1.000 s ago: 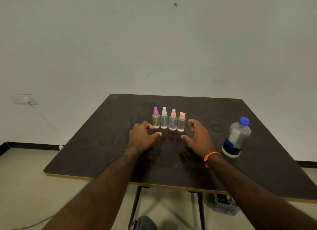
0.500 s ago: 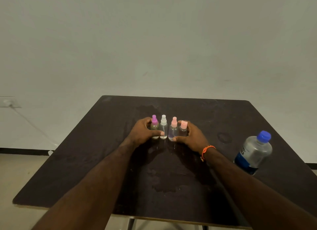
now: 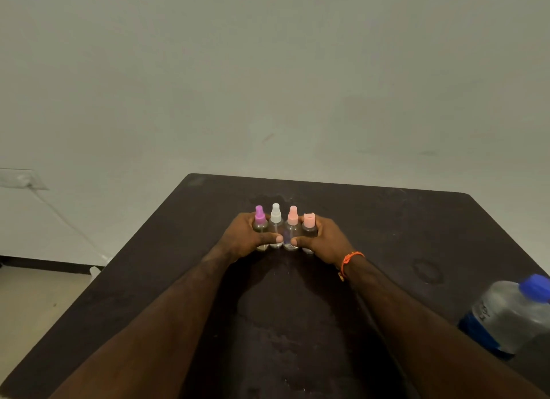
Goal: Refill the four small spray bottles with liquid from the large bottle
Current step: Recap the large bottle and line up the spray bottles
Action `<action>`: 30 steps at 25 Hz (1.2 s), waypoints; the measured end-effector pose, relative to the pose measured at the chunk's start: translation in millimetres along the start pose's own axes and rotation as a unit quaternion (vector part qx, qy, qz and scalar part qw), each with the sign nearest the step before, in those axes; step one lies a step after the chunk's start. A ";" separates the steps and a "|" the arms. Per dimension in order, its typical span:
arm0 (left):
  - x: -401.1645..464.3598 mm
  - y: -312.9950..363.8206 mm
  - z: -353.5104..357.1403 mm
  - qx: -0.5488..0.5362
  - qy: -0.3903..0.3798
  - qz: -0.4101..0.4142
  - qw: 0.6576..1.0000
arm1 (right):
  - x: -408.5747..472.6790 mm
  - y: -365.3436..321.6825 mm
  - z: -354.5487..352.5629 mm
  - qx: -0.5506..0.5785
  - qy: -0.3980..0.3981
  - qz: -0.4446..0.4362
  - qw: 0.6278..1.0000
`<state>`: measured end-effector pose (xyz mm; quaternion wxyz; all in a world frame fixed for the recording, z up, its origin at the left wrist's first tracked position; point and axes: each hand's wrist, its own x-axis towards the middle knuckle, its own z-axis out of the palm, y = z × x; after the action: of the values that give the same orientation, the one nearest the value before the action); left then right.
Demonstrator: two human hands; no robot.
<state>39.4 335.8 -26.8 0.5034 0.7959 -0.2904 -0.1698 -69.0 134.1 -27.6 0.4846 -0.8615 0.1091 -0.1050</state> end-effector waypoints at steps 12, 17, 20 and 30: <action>128.7 -35.6 -55.7 -0.030 0.066 0.035 0.997 | 175.5 15.7 24.3 -0.009 -0.002 -0.048 0.999; 151.6 -42.3 -62.8 -0.023 0.058 0.041 0.997 | 197.4 20.0 26.3 0.015 -0.013 -0.067 0.998; 148.8 -41.6 -63.4 -0.022 0.033 0.037 0.999 | 195.1 21.7 26.3 0.020 -0.027 -0.054 0.998; 57.6 -25.3 -64.3 0.176 0.098 -0.098 0.975 | 90.3 -6.4 -5.0 -0.023 0.021 0.042 0.999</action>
<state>127.5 352.7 -20.3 0.3618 0.9095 -0.1856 -0.0860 16.3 107.1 -12.8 0.4659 -0.8648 0.1578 -0.1003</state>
